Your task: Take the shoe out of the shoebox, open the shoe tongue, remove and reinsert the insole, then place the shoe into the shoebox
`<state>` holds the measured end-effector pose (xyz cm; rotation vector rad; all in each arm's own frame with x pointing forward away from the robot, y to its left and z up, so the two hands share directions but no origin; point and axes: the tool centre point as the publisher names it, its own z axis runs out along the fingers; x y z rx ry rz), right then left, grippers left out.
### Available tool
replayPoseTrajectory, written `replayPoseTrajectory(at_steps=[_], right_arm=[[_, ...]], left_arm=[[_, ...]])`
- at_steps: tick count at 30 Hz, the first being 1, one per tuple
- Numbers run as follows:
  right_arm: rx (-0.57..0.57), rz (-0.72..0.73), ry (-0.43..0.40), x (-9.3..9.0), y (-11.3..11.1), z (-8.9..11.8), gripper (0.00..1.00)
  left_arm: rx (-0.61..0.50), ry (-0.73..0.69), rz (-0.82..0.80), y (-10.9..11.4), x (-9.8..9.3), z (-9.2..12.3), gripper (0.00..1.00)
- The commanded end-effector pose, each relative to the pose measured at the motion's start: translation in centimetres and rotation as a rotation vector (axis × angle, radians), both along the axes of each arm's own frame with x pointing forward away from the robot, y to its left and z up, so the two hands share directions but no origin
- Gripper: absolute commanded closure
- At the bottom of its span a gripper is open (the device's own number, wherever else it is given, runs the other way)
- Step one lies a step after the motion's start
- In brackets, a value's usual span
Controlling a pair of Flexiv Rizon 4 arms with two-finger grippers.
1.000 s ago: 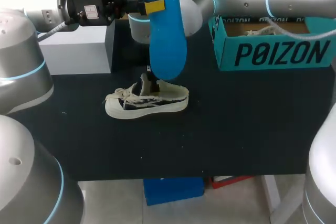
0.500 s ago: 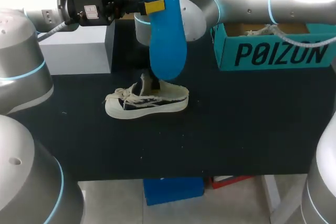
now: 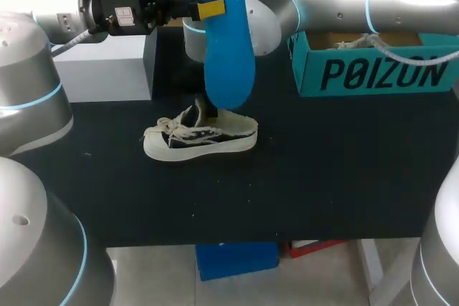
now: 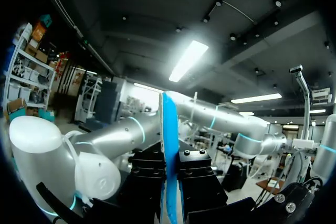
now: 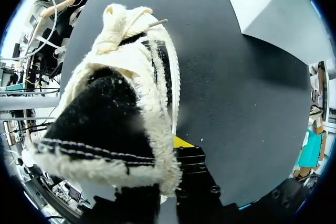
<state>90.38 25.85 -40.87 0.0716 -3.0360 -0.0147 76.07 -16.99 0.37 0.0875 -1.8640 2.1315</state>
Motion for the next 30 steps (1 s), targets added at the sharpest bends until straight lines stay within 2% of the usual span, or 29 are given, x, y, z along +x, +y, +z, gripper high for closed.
replayPoseTrajectory(at_steps=[1,7,13,20,24,30], right_arm=[[0.004,-0.006,-0.003,0.1,-0.3,0.3,1.0],[0.032,-0.153,-0.092,1.3,-2.7,4.1,1.0],[-0.064,-0.336,-0.175,2.5,-4.9,6.7,1.0],[-0.17,-0.666,-0.203,3.8,-7.2,7.3,1.0],[-0.218,-0.827,-0.201,3.7,-7.9,7.1,1.0],[-0.228,-1.04,-0.185,3.5,-8.4,7.2,1.0]], left_arm=[[0.001,0.0,0.005,-0.2,-0.1,0.0,1.0],[0.001,0.0,0.005,-0.2,-0.1,0.0,1.0],[0.001,0.0,0.005,-0.2,-0.1,0.0,1.0],[0.001,0.0,0.005,-0.2,-0.1,0.0,1.0],[0.001,0.0,0.005,-0.2,-0.1,0.0,1.0],[0.001,0.0,0.005,-0.2,-0.1,0.0,1.0]])
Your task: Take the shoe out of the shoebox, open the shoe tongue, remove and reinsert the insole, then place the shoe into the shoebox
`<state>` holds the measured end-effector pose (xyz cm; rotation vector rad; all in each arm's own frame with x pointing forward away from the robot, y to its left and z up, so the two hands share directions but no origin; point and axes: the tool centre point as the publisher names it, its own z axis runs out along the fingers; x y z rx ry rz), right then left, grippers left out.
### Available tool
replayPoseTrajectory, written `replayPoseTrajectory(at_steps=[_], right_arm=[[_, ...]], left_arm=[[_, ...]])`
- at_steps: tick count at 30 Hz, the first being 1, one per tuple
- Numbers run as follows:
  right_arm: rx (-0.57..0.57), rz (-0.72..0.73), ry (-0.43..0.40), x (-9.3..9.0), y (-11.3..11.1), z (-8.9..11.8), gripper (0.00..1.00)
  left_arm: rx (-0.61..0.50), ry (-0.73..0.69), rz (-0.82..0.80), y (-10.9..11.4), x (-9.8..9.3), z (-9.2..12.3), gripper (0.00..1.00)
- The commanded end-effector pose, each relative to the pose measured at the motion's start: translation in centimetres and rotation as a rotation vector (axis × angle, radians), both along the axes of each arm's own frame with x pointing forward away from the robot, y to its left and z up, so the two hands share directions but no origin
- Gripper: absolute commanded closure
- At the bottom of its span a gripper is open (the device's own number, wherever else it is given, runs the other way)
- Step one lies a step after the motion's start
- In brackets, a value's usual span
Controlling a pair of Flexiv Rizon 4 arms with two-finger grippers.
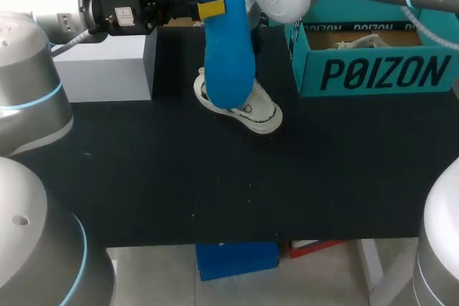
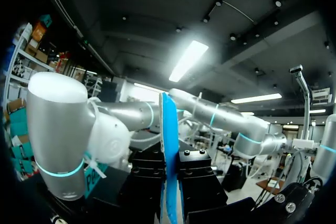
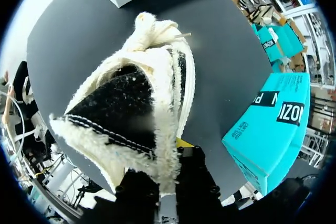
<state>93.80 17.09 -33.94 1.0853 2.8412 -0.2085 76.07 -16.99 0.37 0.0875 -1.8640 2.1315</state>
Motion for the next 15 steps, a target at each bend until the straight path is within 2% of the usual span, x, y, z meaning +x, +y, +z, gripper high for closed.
replayPoseTrajectory(at_steps=[1,10,15], right_arm=[[-0.013,-0.301,-0.02,0.0,0.4,0.4,1.0],[0.016,-0.493,-0.062,-1.0,1.0,1.1,1.0],[0.026,-0.541,-0.088,-1.8,2.1,1.1,1.0]], left_arm=[[0.001,0.0,0.005,-0.2,-0.1,0.0,1.0],[0.001,0.0,0.005,-0.2,-0.1,0.0,1.0],[0.001,0.0,0.005,-0.2,-0.1,0.0,1.0]])
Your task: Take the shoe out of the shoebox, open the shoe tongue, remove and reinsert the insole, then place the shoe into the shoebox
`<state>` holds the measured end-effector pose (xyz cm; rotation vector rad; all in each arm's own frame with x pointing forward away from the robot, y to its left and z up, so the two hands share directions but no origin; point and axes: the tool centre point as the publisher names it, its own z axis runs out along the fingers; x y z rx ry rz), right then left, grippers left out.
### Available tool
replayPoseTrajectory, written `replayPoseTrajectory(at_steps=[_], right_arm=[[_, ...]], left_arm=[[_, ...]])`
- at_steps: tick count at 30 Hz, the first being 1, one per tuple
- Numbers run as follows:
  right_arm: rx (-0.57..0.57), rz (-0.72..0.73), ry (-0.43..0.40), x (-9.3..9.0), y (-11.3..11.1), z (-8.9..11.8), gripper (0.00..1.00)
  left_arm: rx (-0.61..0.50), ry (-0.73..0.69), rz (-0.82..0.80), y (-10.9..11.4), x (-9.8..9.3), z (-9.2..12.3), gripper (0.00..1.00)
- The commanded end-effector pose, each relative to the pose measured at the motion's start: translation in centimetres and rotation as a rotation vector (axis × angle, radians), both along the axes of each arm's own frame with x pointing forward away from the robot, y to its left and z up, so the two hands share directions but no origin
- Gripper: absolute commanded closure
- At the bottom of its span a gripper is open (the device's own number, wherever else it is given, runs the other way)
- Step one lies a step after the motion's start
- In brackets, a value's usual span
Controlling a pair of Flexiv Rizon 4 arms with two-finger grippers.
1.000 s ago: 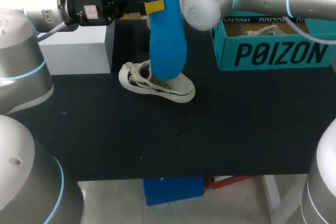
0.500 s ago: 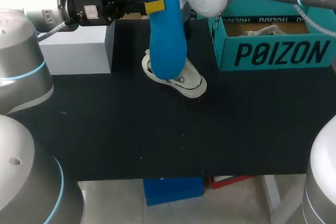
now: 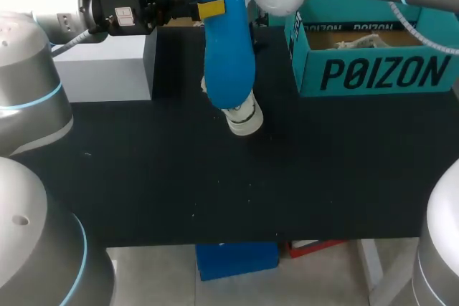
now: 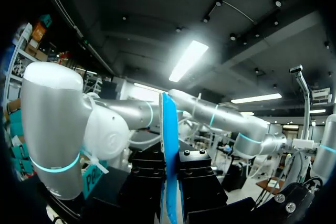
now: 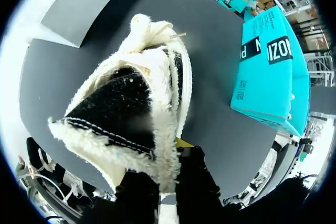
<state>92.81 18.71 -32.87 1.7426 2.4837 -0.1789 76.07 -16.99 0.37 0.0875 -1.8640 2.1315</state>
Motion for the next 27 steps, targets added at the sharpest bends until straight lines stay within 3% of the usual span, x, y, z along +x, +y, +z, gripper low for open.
replayPoseTrajectory(at_steps=[1,11,27], right_arm=[[0.008,-0.056,-0.032,-0.9,0.6,-0.1,1.0],[0.03,-0.093,-0.041,-2.1,2.1,-2.4,1.0],[0.079,-0.259,-0.087,-2.8,1.9,-4.7,1.0]], left_arm=[[0.001,0.0,0.005,-0.2,-0.1,0.0,1.0],[0.001,0.0,0.005,-0.2,-0.1,0.0,1.0],[0.001,0.0,0.005,-0.2,-0.1,0.0,1.0]])
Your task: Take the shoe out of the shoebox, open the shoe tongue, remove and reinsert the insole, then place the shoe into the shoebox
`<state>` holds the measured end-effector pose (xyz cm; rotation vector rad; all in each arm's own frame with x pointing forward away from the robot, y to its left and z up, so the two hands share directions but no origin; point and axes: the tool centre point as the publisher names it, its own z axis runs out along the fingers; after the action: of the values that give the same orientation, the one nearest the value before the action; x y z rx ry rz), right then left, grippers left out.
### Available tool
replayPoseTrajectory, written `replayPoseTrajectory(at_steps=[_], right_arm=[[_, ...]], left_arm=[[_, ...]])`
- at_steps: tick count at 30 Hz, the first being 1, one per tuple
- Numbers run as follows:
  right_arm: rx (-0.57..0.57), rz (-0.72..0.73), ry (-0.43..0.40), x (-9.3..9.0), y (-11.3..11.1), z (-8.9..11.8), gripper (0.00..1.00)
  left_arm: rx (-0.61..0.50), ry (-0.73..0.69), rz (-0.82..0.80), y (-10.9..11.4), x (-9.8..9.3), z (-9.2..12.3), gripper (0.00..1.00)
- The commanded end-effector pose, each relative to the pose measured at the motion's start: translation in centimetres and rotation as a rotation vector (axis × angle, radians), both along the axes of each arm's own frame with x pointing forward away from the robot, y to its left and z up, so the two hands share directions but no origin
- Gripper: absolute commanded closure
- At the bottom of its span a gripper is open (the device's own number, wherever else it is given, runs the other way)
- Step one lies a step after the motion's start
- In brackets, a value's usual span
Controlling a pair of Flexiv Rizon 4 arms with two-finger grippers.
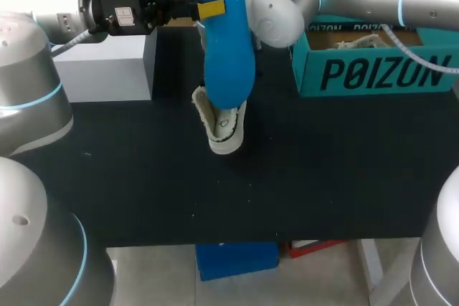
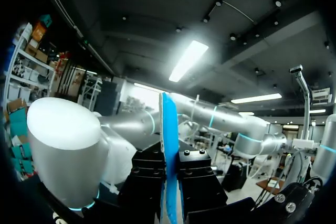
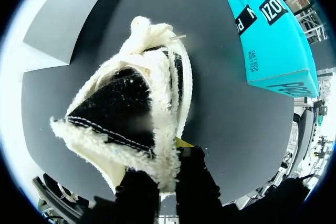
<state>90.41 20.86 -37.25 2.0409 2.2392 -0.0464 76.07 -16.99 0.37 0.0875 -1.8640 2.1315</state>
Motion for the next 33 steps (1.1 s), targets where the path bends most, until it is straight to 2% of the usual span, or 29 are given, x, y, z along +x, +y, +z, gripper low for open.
replayPoseTrajectory(at_steps=[1,19,20,21,22,27,33], right_arm=[[0.009,-0.014,-0.012,-0.5,-0.3,-0.4,1.0],[0.01,-0.008,-0.06,-1.8,-0.5,-3.0,1.0],[0.007,0.002,-0.065,-1.9,-0.6,-3.1,0.86],[0.003,0.006,-0.069,-1.9,-0.6,-3.2,0.56],[0.002,0.007,-0.07,-2.0,-0.7,-3.2,0.0],[0.028,0.022,-0.078,-2.4,-1.3,-2.6,0.0],[0.093,-0.005,-0.063,-2.7,-2.7,0.1,0.0]], left_arm=[[0.001,0.0,0.005,-0.2,-0.1,0.0,1.0],[0.001,0.0,0.005,-0.2,-0.1,0.0,1.0],[0.001,0.0,0.005,-0.2,-0.1,0.0,1.0],[0.001,0.0,0.005,-0.2,-0.1,0.0,1.0],[0.001,0.0,0.005,-0.2,-0.1,0.0,1.0],[0.001,0.0,0.005,-0.2,-0.1,0.0,1.0],[0.001,0.0,0.005,-0.2,-0.1,0.0,1.0]])
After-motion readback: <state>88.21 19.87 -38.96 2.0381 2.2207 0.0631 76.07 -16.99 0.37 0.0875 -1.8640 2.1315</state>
